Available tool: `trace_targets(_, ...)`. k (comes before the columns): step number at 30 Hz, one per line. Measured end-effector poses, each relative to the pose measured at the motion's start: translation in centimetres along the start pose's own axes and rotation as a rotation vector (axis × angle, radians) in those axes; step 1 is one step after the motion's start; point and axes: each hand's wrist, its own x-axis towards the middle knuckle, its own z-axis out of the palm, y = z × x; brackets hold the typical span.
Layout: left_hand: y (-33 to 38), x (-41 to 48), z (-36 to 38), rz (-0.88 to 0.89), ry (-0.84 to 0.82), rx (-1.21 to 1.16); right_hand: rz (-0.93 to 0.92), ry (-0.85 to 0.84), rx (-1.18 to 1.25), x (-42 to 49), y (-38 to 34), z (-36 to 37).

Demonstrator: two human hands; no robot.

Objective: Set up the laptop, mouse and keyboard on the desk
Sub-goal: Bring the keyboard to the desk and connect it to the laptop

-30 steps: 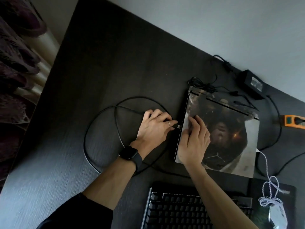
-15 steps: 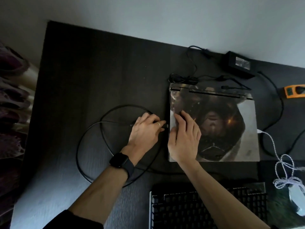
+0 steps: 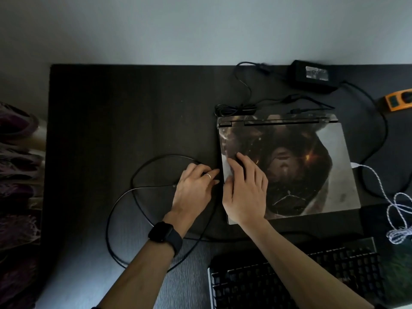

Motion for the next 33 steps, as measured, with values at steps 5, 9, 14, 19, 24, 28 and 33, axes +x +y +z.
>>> trace_targets(5,1.7,-0.9,-0.7,-0.159,-0.054,0.095,0.0,-0.011,-0.008,0.0,0.1,-0.1)
trace_targets(9,2.5,-1.7,-1.4,-0.284,-0.187,0.226,-0.008,-0.027,-0.007,0.2,0.3,-0.2)
trace_targets(14,-0.9,-1.8,-3.4,-0.258,-0.191,0.316,-0.012,-0.019,0.02,0.1,0.4,-0.4)
trace_targets(19,-3.8,-0.9,-4.8,-0.215,-0.218,0.38,-0.019,0.005,0.05,0.2,0.3,-0.3)
trace_targets(24,-1.7,-1.4,-4.3,-0.262,-0.226,0.431,-0.025,-0.02,0.079,0.3,0.2,-0.3)
trace_targets(28,1.9,-3.6,-5.2,-0.327,-0.191,0.337,-0.075,-0.107,0.085,0.1,0.7,-0.9)
trace_targets(33,5.6,-8.1,-6.4,-0.311,-0.274,0.338,-0.127,-0.286,0.131,-2.0,2.8,-3.6)
